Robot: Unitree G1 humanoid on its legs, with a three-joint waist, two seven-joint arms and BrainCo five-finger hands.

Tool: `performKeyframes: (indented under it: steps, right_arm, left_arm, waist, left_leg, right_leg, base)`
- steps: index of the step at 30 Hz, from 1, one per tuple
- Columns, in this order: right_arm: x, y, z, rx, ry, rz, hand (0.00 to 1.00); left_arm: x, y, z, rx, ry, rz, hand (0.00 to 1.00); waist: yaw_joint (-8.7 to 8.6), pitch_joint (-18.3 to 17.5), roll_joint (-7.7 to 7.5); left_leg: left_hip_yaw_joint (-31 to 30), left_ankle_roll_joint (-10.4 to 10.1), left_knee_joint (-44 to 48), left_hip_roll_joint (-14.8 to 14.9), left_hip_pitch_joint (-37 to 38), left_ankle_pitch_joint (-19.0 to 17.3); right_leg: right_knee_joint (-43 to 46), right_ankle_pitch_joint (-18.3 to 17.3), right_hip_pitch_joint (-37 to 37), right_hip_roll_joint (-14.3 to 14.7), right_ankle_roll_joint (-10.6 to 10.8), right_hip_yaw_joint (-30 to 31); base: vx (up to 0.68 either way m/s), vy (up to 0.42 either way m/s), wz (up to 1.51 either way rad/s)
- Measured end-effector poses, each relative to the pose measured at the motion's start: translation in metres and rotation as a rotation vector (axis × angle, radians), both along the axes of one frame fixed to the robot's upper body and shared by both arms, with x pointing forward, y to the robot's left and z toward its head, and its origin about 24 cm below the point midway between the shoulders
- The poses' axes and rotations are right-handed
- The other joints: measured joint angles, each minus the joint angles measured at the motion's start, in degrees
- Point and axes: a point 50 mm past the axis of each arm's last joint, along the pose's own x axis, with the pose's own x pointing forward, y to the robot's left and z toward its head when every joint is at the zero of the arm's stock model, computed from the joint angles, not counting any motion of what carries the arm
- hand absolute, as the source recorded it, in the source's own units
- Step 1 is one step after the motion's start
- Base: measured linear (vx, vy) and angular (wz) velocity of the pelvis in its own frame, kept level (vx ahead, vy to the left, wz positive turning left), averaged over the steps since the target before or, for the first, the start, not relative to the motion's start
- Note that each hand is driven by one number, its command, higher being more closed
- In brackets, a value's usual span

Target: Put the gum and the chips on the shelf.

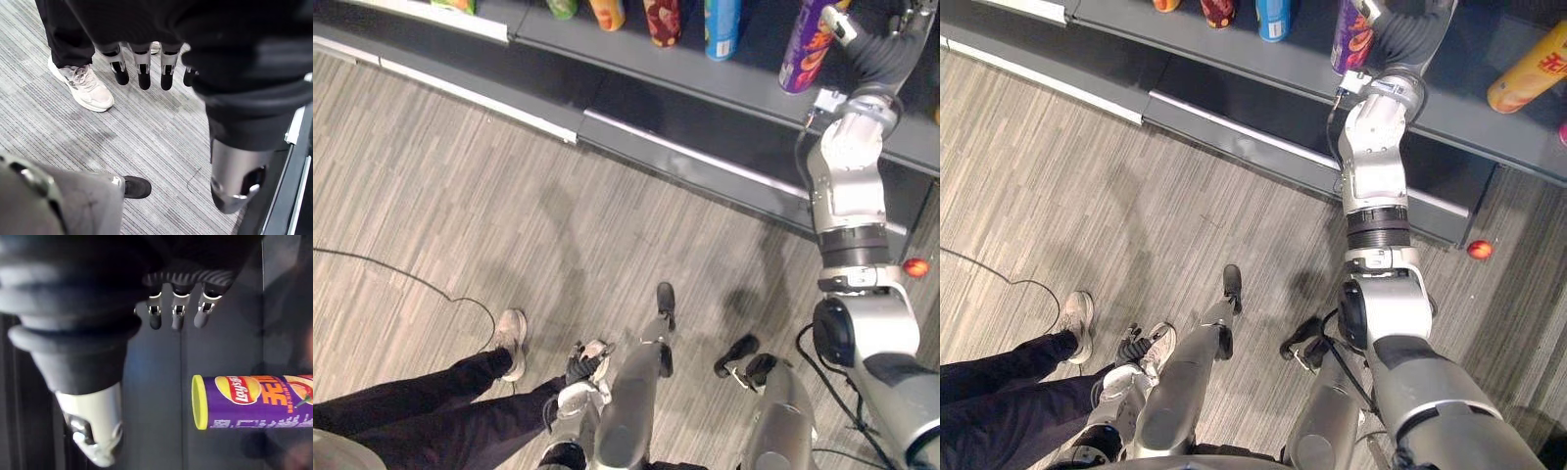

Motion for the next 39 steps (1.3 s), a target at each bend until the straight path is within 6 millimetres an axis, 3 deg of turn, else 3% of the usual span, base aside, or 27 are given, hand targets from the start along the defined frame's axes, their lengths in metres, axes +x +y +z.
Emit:
performKeyframes:
  steps: [5, 7, 10, 15, 20, 22, 25, 28, 32, 35, 39]
  right_arm:
    - [-0.010, 0.019, -0.022, 0.019, -0.009, 0.061, 0.00]
    - [-0.014, 0.038, -0.037, -0.020, 0.007, 0.108, 0.00]
    - [-0.024, 0.070, -0.075, -0.079, 0.075, 0.216, 0.00]
    - [-0.053, 0.126, -0.159, -0.199, 0.281, 0.512, 0.00]
    - [-0.093, 0.170, -0.204, -0.294, 0.384, 0.881, 0.00]
    - [-0.110, 0.176, -0.227, -0.290, 0.460, 0.997, 0.00]
    - [-0.133, 0.171, -0.267, -0.263, 0.608, 1.085, 0.00]
    - [-0.155, 0.152, -0.304, -0.271, 0.762, 1.111, 0.00]
    - [-0.190, 0.102, -0.373, -0.166, 1.100, 0.970, 0.00]
    - [-0.216, 0.071, -0.407, -0.144, 1.296, 0.859, 0.00]
    - [-0.258, 0.027, -0.446, -0.061, 1.557, 0.663, 0.00]
  left_arm:
    - [-0.004, 0.000, -0.003, 0.022, 0.033, -0.027, 0.00]
    - [-0.009, 0.002, -0.006, 0.027, 0.055, -0.024, 0.00]
    - [-0.019, 0.007, -0.014, 0.046, 0.116, -0.020, 0.00]
    - [-0.044, 0.014, -0.029, 0.082, 0.246, -0.046, 0.00]
    - [-0.066, 0.025, -0.039, 0.116, 0.335, -0.055, 0.00]
    - [-0.075, 0.027, -0.042, 0.114, 0.361, -0.054, 0.00]
    - [-0.086, 0.028, -0.046, 0.113, 0.400, -0.059, 0.00]
    - [-0.098, 0.028, -0.050, 0.106, 0.434, -0.066, 0.00]
    - [-0.107, 0.027, -0.053, 0.103, 0.461, -0.093, 0.00]
    - [-0.115, 0.027, -0.055, 0.096, 0.478, -0.082, 0.00]
    - [-0.119, 0.026, -0.056, 0.077, 0.487, -0.067, 0.00]
  waist:
    - [-0.19, -0.4, -0.36]
    - [-1.33, -0.9, -1.05]
    - [-2.35, -3.2, -2.75]
    - [-3.03, -9.9, -5.01]
    - [-3.30, -13.2, -7.16]
    - [-3.74, -15.1, -7.45]
    - [-4.67, -16.4, -7.56]
    - [-5.94, -18.7, -7.58]
    - [-6.56, -20.3, -7.62]
    - [-7.87, -21.1, -7.30]
    - [-7.94, -21.4, -6.54]
  left_leg:
    - [0.8, -0.5, 0.0, 1.0, 4.4, -1.3]
    - [1.1, -0.4, 0.0, 1.4, 5.9, -2.0]
    - [1.2, -1.2, -0.3, 2.4, 9.0, -3.2]
    - [1.2, -2.5, -3.2, 3.9, 14.6, -5.3]
    - [2.3, -3.2, -5.7, 4.8, 19.9, -6.1]
    - [3.8, -3.0, -6.1, 4.9, 21.6, -6.7]
    - [5.6, -3.2, -7.0, 4.8, 25.1, -7.2]
    - [7.7, -3.0, -7.8, 4.8, 26.7, -8.3]
    - [10.9, -3.0, -8.0, 4.9, 29.6, -9.5]
    - [10.9, -2.9, -8.1, 4.8, 30.3, -9.7]
    - [11.3, -3.1, -9.0, 4.7, 32.1, -9.8]
  right_leg:
    - [-2.7, 0.3, 4.6, 1.9, 0.9, 0.5]
    - [-4.1, 0.6, 6.3, 2.6, 1.4, 0.6]
    - [-7.8, 2.0, 9.9, 4.9, 1.9, 1.0]
    - [-17.1, 5.1, 16.1, 9.8, 2.9, 2.1]
    - [-24.5, 8.2, 20.9, 13.1, 3.6, 4.8]
    - [-27.8, 9.8, 22.8, 14.2, 3.9, 6.1]
    - [-30.9, 11.4, 25.8, 14.8, 4.5, 8.1]
    - [-32.8, 12.8, 26.1, 15.6, 4.6, 10.7]
    - [-34.6, 14.1, 27.4, 16.1, 4.8, 14.1]
    - [-35.5, 14.8, 28.2, 16.1, 4.9, 14.4]
    - [-37.1, 15.7, 30.0, 16.4, 5.2, 15.0]
  base:
    - [0.04, -0.099, -0.16]
    - [0.05, -0.065, -0.22]
    - [0.08, -0.051, -0.26]
    - [0.12, -0.016, -0.26]
    - [0.13, -0.007, -0.34]
    - [0.09, 0.025, -0.41]
    - [0.06, 0.048, -0.44]
    - [0.02, 0.077, -0.43]
    - [-0.01, 0.048, -0.43]
    - [-0.01, 0.031, -0.10]
    - [-0.01, 0.025, -0.07]
